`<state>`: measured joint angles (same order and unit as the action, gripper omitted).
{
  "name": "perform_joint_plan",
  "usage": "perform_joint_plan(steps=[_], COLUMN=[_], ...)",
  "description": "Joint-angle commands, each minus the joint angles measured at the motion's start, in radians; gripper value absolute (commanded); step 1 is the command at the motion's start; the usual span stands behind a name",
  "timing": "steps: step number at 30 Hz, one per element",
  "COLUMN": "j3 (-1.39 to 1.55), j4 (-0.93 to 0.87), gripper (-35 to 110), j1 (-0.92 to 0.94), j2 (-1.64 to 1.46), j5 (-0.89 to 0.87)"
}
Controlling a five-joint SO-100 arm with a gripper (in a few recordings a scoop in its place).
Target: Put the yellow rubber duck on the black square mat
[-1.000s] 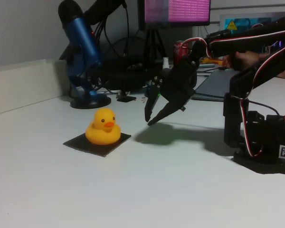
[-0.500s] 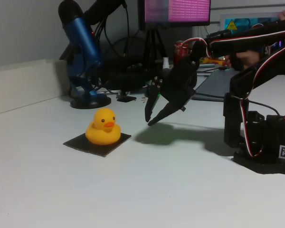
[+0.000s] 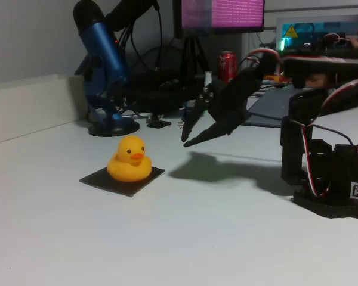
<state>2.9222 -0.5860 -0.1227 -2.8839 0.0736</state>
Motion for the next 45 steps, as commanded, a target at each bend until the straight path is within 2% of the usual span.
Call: perform_joint_plan(steps=[1, 9, 45], j3=[0.055, 0.112, 0.112], j4=[0.008, -0.003, -0.003], gripper=[1, 1, 1], j1=[-0.005, -0.003, -0.003], j2=[-0.114, -0.253, -0.25], j5=[0.011, 0.011, 0.015])
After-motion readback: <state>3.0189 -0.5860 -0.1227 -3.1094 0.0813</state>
